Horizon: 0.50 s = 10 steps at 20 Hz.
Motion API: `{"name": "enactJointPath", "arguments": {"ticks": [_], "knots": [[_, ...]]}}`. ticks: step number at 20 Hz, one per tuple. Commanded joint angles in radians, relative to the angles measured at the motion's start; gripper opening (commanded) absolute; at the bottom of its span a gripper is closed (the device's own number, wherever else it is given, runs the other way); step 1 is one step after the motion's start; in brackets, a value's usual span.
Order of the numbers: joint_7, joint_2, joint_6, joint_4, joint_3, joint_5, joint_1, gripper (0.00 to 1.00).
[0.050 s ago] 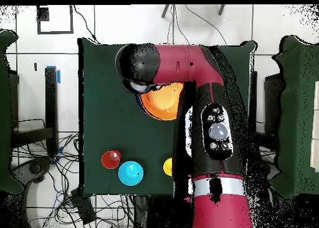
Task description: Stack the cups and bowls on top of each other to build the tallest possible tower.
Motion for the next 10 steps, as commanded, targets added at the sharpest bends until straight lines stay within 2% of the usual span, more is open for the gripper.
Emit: {"name": "enactJointPath", "arguments": {"ticks": [1, 10], "knots": [[-0.179, 0.012, -0.006, -0.004, 0.091, -0.035, 0.0, 1.0], [-0.207, -0.029, 0.04, 0.023, 0.111, -0.009, -0.014, 1.0]]}}
